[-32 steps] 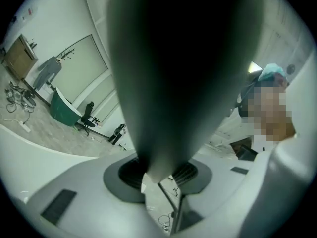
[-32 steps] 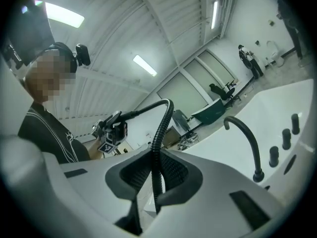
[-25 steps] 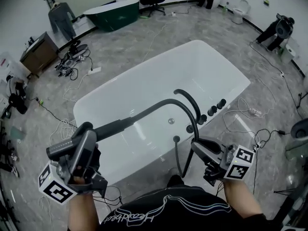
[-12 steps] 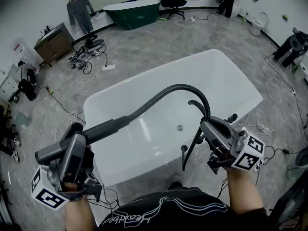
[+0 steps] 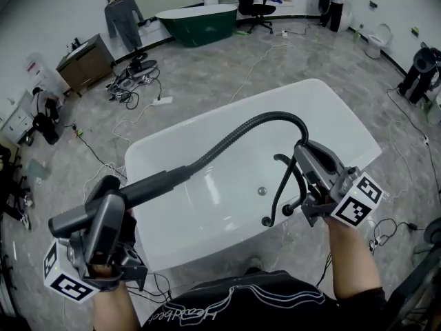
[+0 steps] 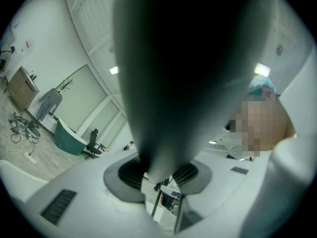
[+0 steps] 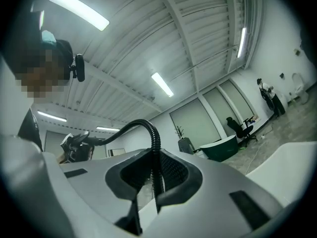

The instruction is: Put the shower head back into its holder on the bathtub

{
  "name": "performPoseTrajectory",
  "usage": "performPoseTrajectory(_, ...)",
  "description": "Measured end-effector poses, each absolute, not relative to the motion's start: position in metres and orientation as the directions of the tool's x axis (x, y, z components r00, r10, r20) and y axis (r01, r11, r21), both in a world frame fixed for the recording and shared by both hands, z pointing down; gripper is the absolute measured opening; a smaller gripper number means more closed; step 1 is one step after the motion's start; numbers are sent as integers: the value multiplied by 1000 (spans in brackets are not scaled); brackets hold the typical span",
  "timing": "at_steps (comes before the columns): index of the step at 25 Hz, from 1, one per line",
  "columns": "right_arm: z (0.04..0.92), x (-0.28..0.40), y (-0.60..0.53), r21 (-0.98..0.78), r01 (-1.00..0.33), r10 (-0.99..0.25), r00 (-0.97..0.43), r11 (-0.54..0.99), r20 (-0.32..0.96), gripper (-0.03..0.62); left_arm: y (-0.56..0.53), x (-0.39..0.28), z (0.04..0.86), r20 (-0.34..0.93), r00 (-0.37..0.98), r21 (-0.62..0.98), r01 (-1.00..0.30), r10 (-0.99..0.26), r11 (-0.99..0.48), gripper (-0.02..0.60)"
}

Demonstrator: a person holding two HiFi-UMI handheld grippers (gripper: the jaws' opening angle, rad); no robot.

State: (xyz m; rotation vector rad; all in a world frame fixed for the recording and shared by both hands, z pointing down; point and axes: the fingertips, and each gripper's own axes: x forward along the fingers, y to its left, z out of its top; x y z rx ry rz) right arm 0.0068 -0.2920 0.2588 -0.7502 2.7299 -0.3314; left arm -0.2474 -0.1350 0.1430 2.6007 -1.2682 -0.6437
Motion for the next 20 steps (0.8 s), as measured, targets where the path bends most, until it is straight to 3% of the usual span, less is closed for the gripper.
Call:
performPoseTrajectory(9, 311, -11, -285, -318, -481, -531, -843, 817, -87, 54, -135, -250, 150, -286, 560, 341, -699, -778, -628, 130)
performPoseTrajectory(20, 435, 0, -278, -356, -528, -496, -849, 771, 184, 54, -183, -219, 182, -206, 594, 380, -684, -778, -623, 130)
